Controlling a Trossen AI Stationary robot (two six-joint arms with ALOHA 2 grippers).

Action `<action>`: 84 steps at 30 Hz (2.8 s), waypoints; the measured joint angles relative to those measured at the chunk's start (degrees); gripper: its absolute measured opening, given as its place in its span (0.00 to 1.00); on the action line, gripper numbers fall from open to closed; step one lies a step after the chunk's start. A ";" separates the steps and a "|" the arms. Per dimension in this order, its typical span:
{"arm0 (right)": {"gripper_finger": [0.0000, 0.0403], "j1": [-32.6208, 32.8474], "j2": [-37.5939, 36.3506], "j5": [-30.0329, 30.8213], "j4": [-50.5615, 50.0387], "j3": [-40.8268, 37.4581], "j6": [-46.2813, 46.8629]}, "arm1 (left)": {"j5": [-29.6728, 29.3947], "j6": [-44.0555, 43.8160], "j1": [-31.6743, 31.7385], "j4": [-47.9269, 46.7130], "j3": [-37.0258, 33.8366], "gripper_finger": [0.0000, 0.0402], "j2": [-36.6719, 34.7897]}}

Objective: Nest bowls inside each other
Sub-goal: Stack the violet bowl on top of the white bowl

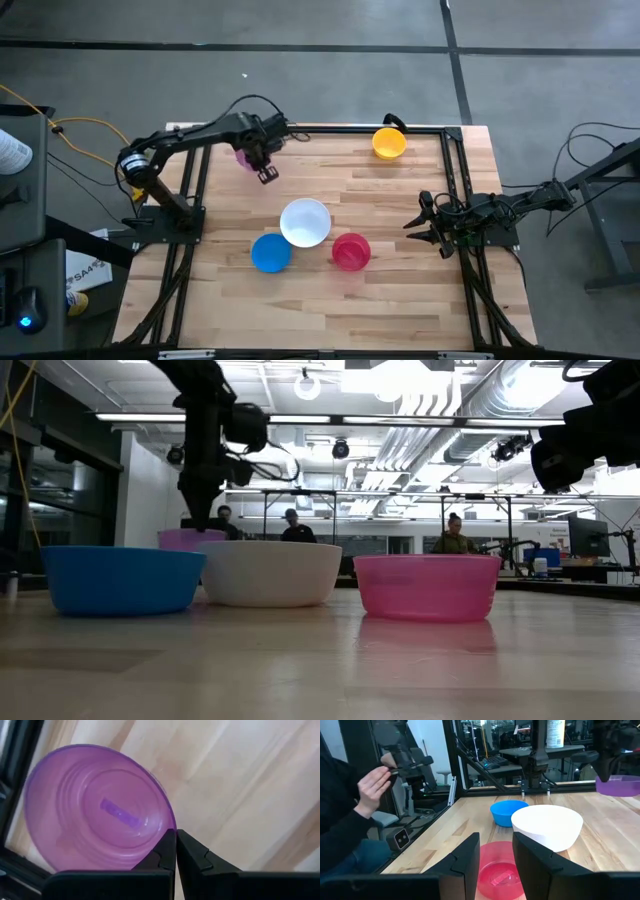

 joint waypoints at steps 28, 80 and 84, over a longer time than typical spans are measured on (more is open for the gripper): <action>0.27 0.00 0.00 0.00 0.00 0.00 0.00 | -0.26 -19.69 -22.86 -6.19 10.65 0.00 3.39; 0.27 0.00 0.00 0.01 0.46 0.00 0.00 | 0.86 -26.33 -37.39 -3.46 23.67 0.00 19.14; 0.27 0.00 0.00 0.02 0.46 0.00 0.00 | 2.18 -26.36 -37.36 -2.25 23.77 0.00 20.55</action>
